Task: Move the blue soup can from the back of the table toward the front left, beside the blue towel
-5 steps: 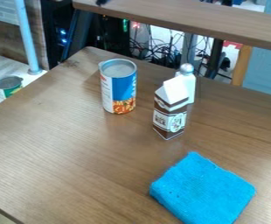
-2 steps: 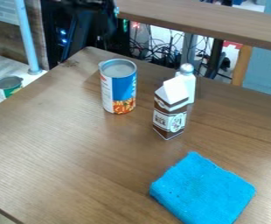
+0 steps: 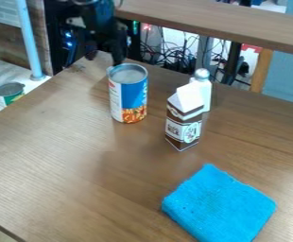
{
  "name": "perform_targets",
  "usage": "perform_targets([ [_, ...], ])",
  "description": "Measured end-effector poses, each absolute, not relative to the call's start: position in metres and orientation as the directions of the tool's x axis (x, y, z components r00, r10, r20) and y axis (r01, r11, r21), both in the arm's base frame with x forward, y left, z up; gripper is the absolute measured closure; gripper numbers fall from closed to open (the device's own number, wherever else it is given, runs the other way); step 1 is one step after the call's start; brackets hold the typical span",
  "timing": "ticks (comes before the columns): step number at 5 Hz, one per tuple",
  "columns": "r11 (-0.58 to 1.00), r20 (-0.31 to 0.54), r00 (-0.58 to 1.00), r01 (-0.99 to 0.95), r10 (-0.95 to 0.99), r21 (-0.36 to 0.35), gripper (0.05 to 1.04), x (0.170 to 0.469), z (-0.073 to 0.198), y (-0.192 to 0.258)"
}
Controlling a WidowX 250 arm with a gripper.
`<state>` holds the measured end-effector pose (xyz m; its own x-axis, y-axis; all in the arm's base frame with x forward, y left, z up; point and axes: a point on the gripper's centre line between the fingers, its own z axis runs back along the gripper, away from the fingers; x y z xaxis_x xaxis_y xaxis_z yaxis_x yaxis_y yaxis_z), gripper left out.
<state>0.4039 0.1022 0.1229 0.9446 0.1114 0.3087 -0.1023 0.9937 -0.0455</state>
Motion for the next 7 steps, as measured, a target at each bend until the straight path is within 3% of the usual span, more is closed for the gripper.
perform_targets([
  [1,0.987,0.299,0.942,-0.13,0.153,-0.096,0.077,0.417,0.112,0.1],
  [2,0.98,0.352,0.92,-0.129,0.175,-0.151,0.077,0.428,0.119,0.095],
  [5,0.967,0.436,0.872,-0.139,0.222,-0.214,0.077,0.451,0.122,0.093],
  [7,0.95,0.432,0.864,-0.145,0.258,-0.276,0.077,0.445,0.098,0.083],
])
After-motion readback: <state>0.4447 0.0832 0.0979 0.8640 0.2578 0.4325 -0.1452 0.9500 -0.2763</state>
